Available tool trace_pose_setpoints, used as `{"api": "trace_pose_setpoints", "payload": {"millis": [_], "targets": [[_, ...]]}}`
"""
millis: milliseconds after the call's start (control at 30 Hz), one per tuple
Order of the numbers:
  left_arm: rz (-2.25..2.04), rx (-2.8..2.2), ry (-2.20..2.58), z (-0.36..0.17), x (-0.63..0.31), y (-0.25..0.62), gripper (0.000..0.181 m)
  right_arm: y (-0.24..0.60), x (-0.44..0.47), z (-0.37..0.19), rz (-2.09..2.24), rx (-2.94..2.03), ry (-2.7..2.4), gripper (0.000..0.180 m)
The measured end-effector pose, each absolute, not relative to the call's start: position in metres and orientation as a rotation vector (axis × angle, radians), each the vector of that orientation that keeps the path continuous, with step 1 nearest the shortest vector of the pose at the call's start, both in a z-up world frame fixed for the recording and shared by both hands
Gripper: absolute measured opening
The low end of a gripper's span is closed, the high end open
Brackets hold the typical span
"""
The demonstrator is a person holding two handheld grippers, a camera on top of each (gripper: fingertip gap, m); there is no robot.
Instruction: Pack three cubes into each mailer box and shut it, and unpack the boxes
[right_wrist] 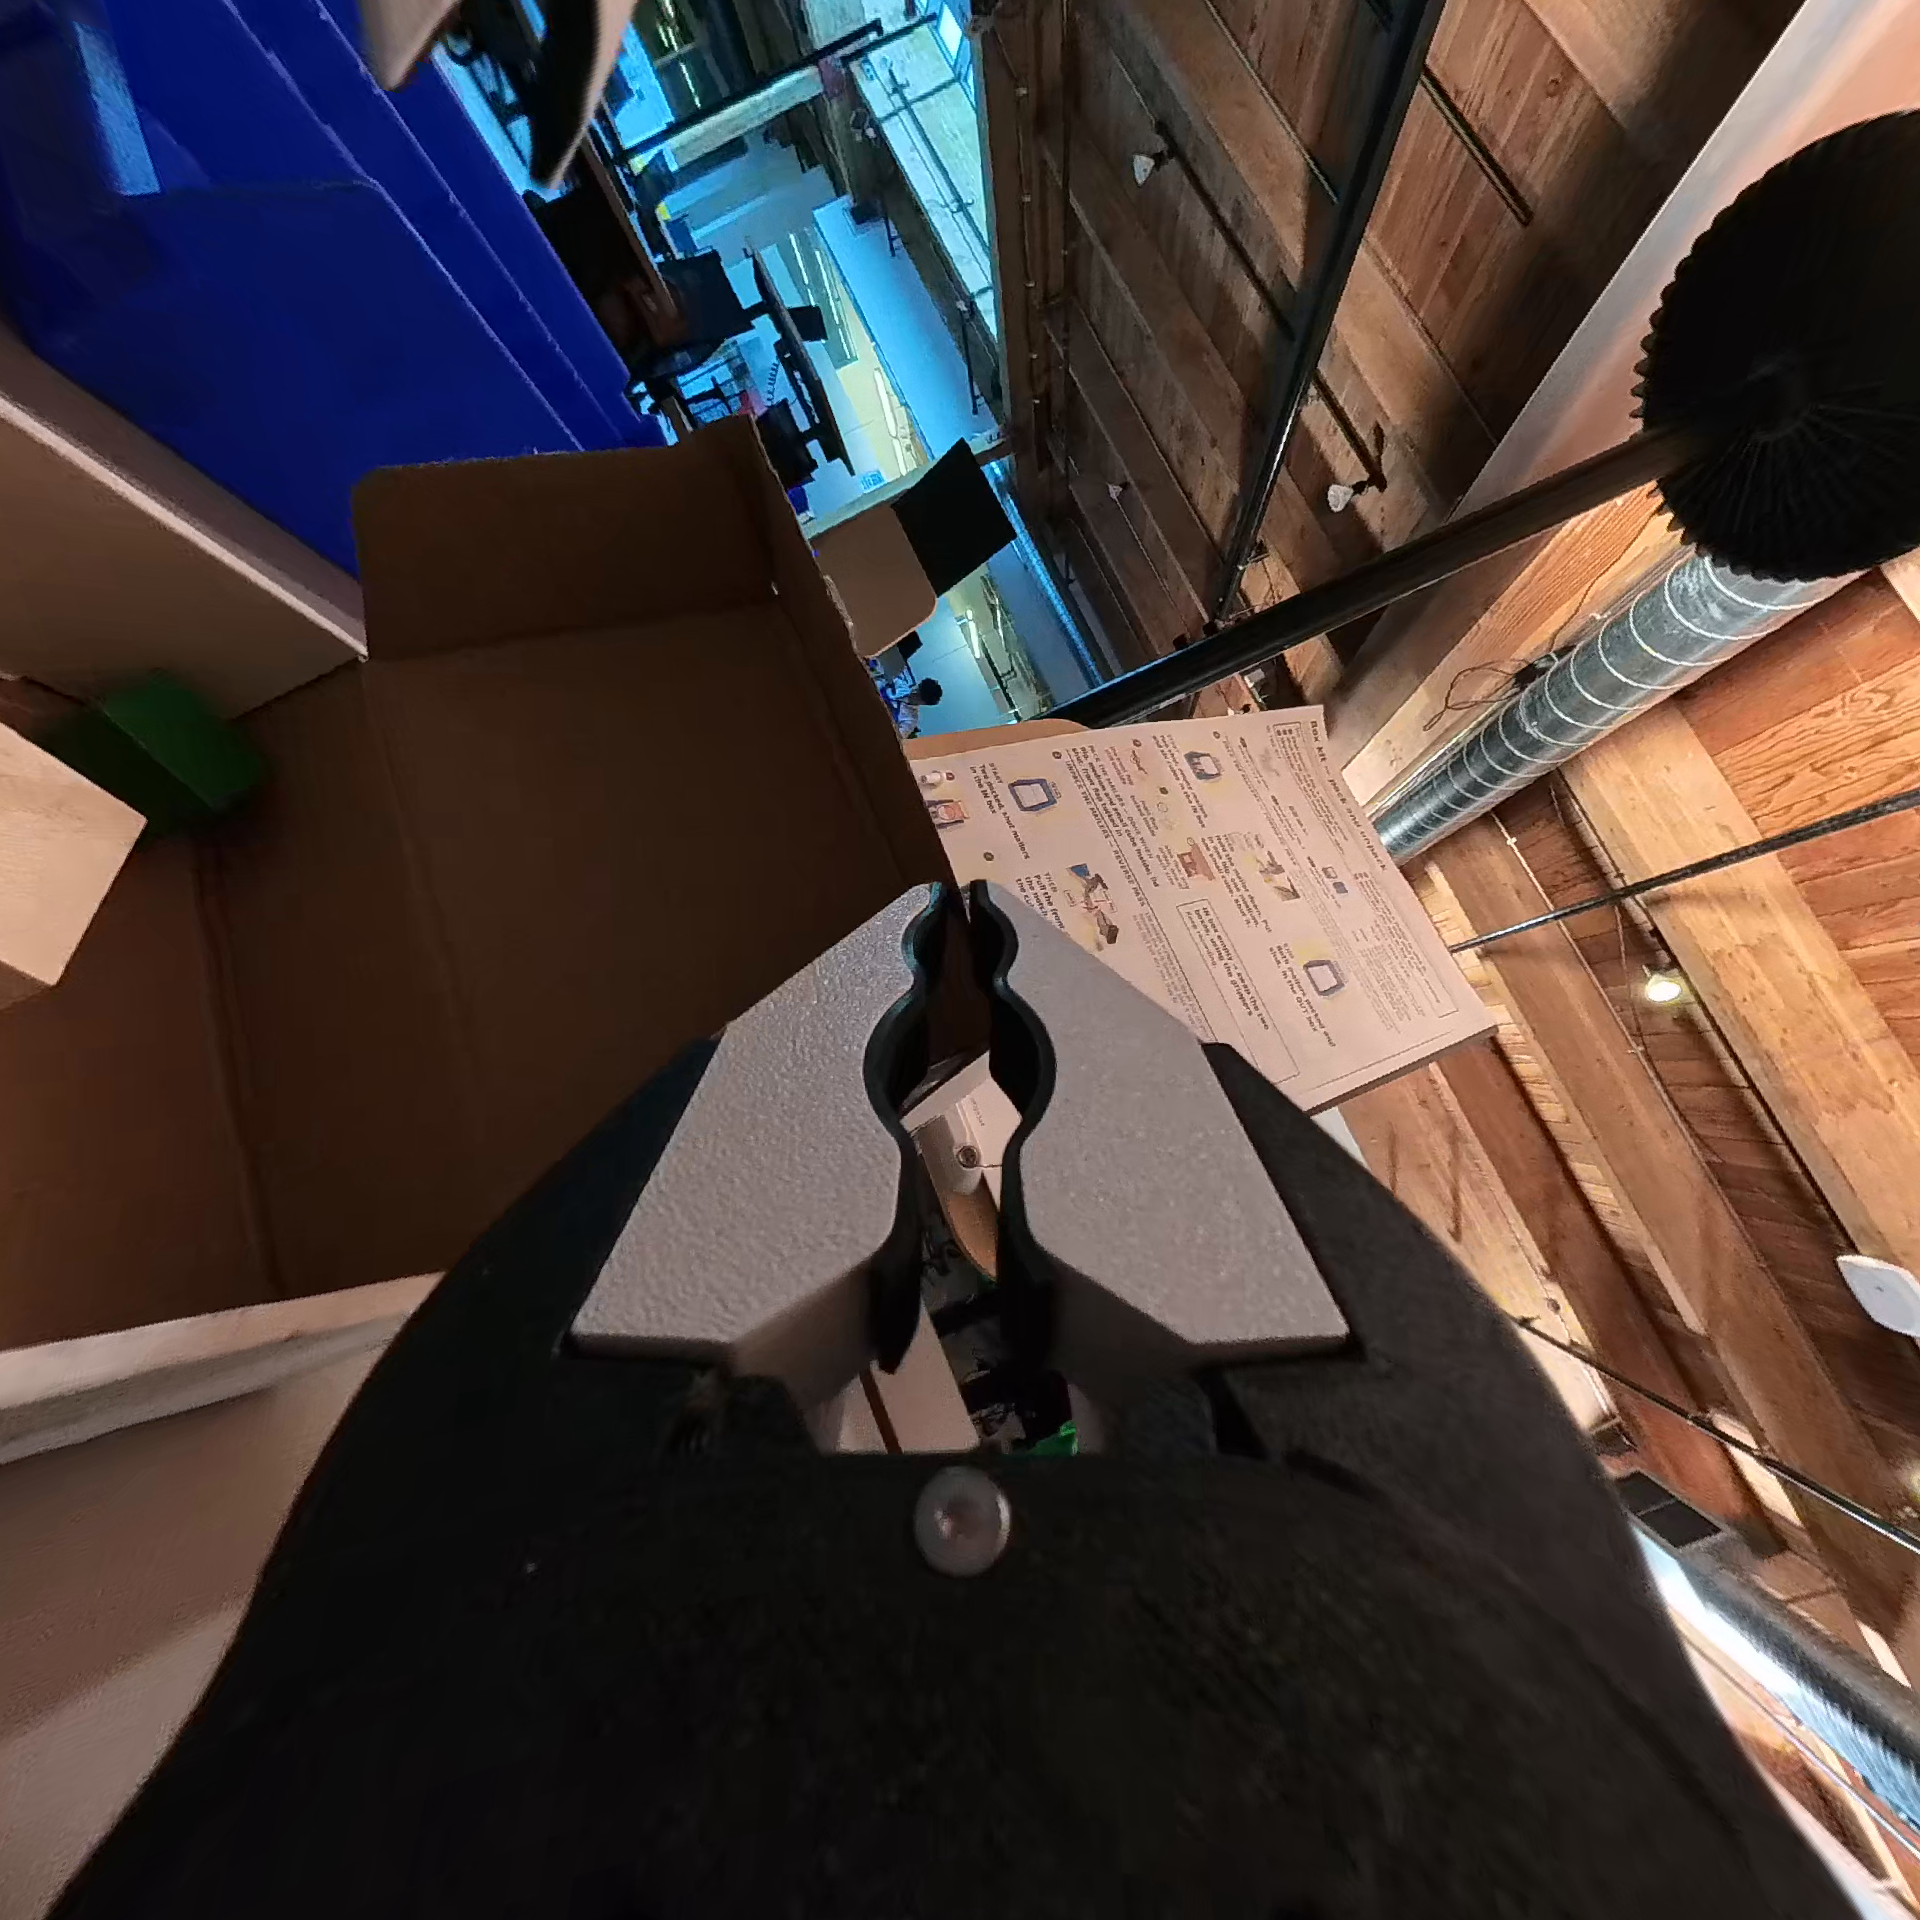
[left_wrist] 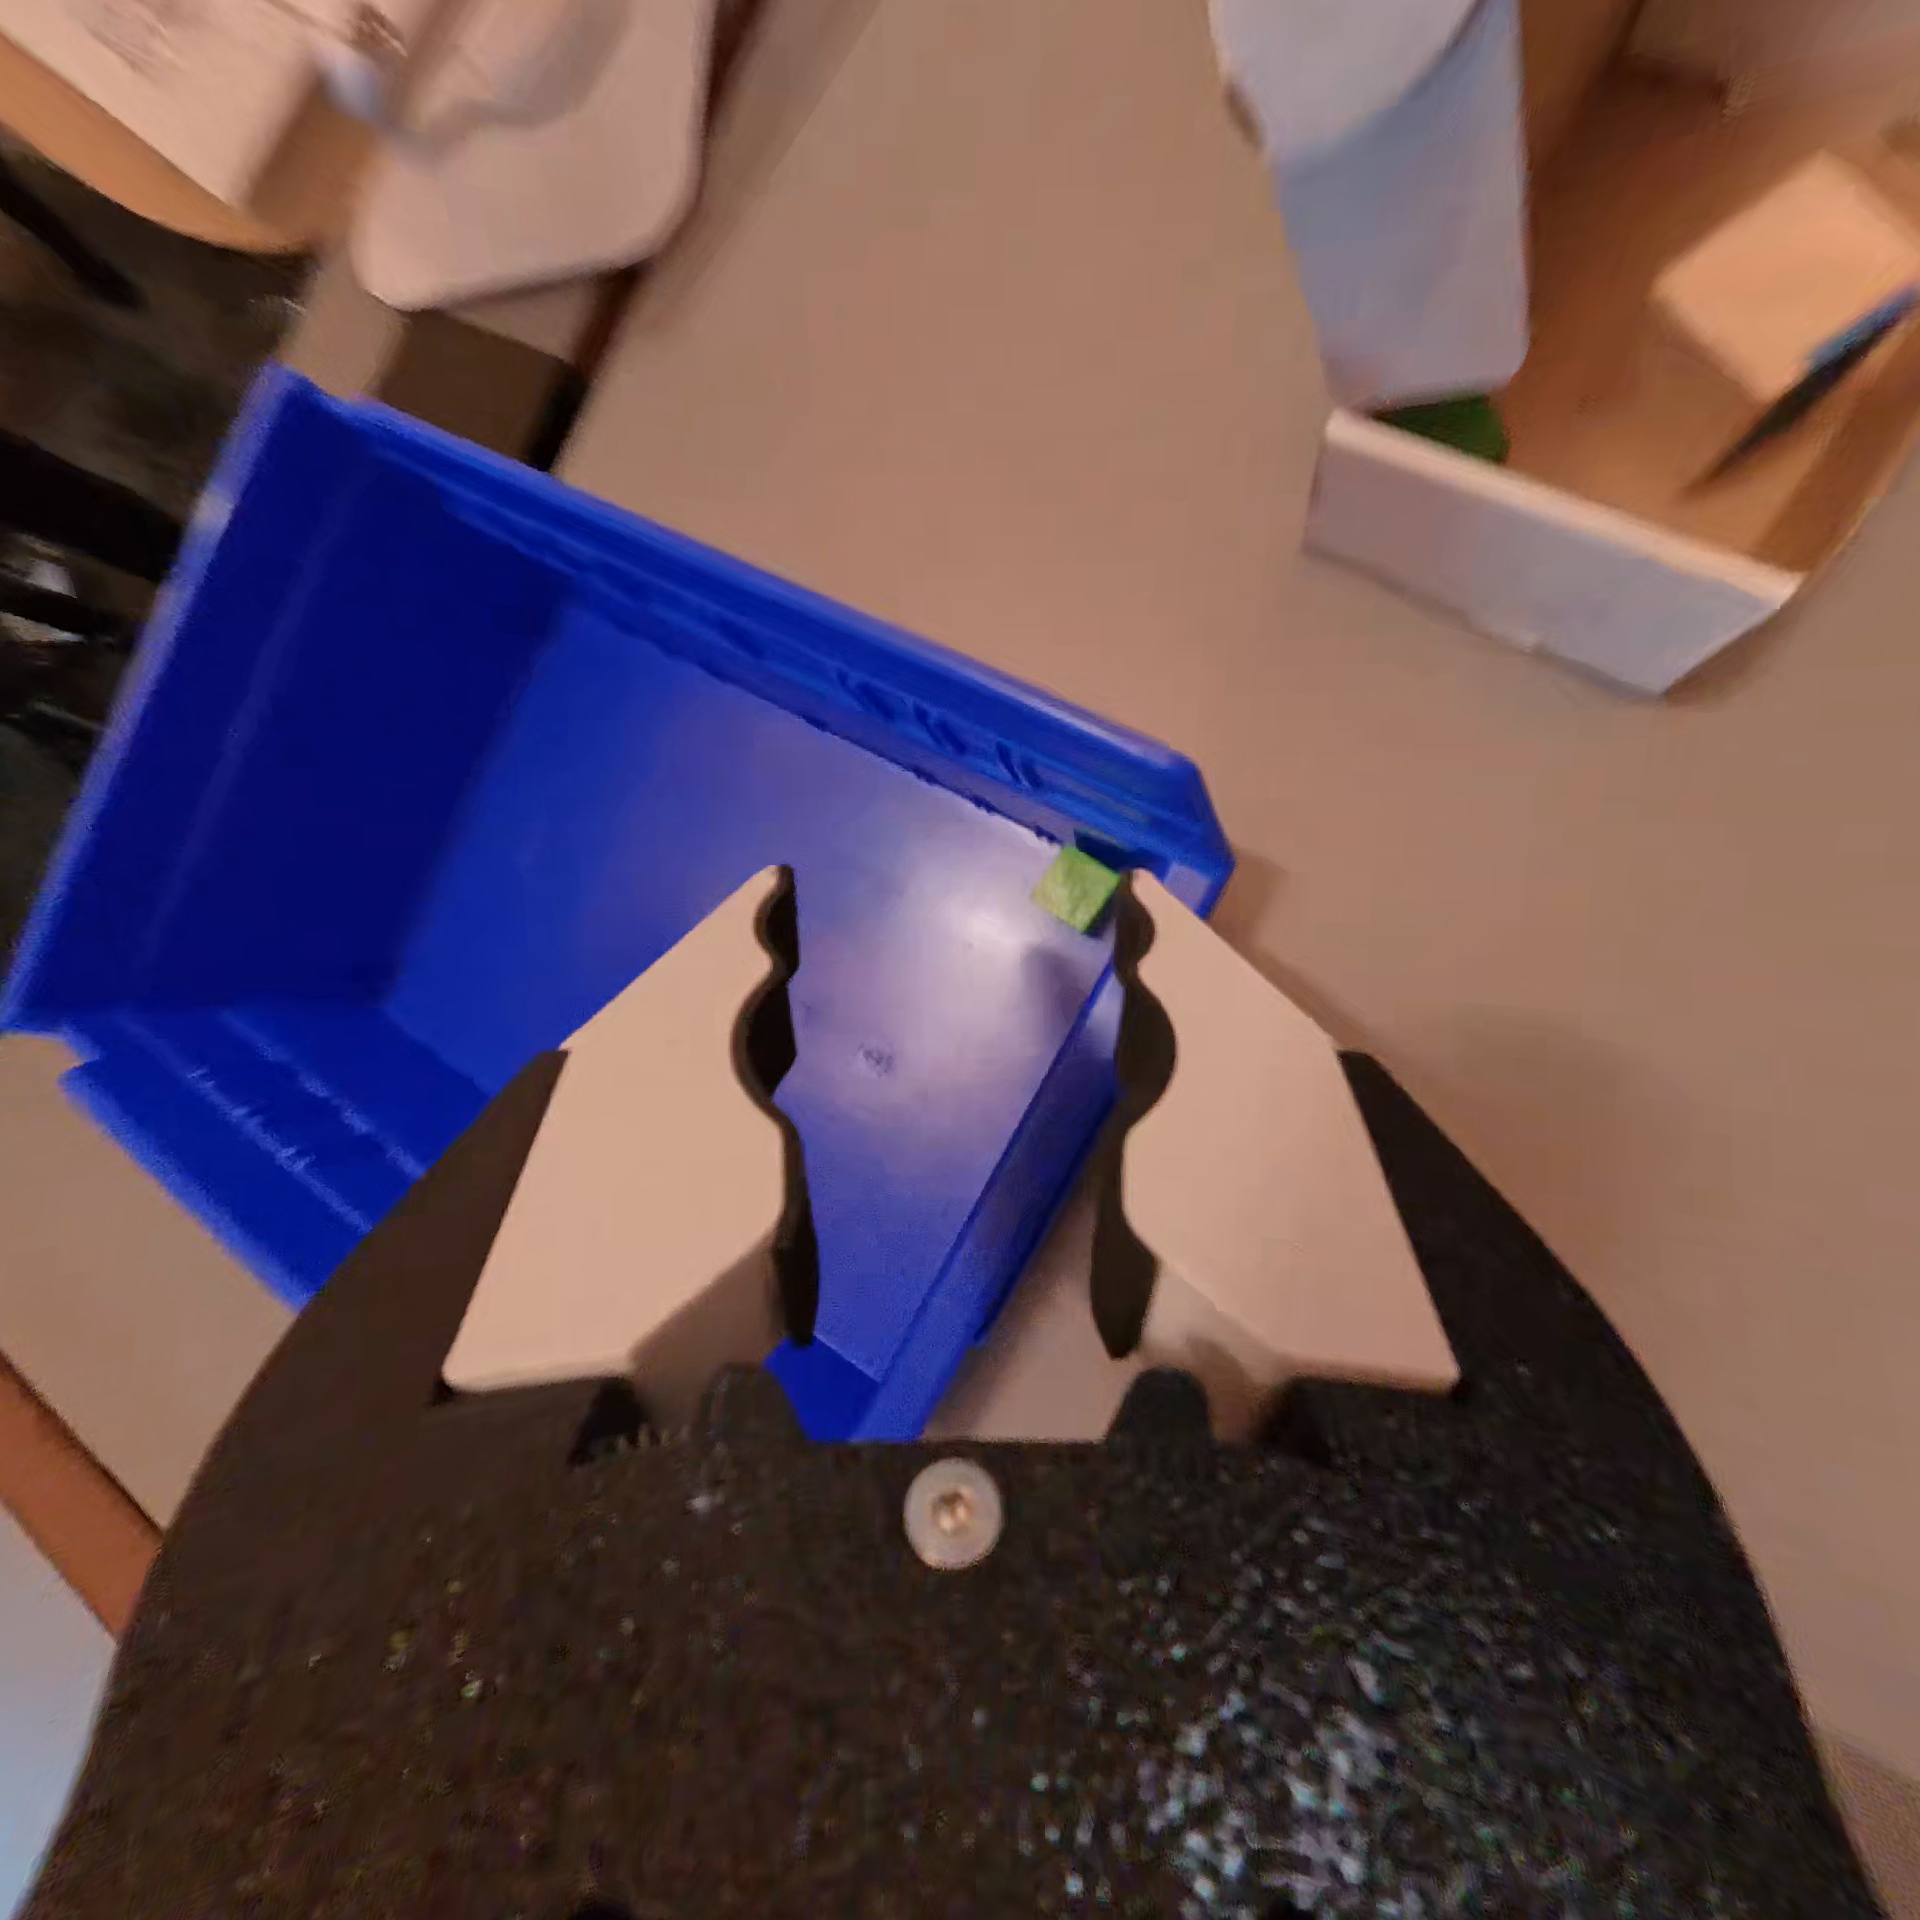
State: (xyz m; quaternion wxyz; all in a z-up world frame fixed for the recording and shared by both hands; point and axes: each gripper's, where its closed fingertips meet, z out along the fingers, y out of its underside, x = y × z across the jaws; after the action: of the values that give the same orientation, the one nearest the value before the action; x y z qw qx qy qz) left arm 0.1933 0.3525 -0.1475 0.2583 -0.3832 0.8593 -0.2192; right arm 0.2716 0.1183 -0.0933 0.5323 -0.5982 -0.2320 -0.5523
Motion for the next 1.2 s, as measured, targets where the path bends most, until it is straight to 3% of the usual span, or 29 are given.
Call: {"api": "trace_pose_setpoints", "payload": {"millis": [133, 333, 400, 733, 867, 900, 933, 1200], "targets": [[-0.496, -1.111, 2.488, -0.19, 0.209, 0.365, 0.062, 0.119, 0.273, -0.095, -1.351, -1.435, -0.577, 0.001], [-0.619, -1.686, 2.571, -0.216, 0.214, 0.355, 0.056, 0.118, 0.271, -0.095, -1.37, -1.433, -0.592, 0.001], [-0.626, -1.54, 2.695, -0.217, 0.211, 0.346, 0.047, 0.117, 0.27, -0.095, -1.384, -1.436, -0.607, 0.001], [-0.365, -1.207, 3.006, -0.242, 0.2, 0.352, 0.054, 0.117, 0.269, -0.097, -1.383, -1.44, -0.619, 0.001], [-0.343, -1.226, 3.057, -0.252, 0.197, 0.346, 0.044, 0.117, 0.27, -0.098, -1.396, -1.443, -0.632, 0.0], [-0.342, -1.206, 3.085, -0.252, 0.195, 0.345, 0.027, 0.117, 0.27, -0.098, -1.399, -1.442, -0.634, 0.001], [-0.322, -1.172, 3.094, -0.253, 0.195, 0.346, 0.022, 0.117, 0.27, -0.099, -1.4, -1.442, -0.636, 0.001], [-0.285, -0.857, 2.806, -0.217, 0.226, 0.368, 0.019, 0.117, 0.269, -0.099, -1.408, -1.441, -0.646, 0.0]]}}
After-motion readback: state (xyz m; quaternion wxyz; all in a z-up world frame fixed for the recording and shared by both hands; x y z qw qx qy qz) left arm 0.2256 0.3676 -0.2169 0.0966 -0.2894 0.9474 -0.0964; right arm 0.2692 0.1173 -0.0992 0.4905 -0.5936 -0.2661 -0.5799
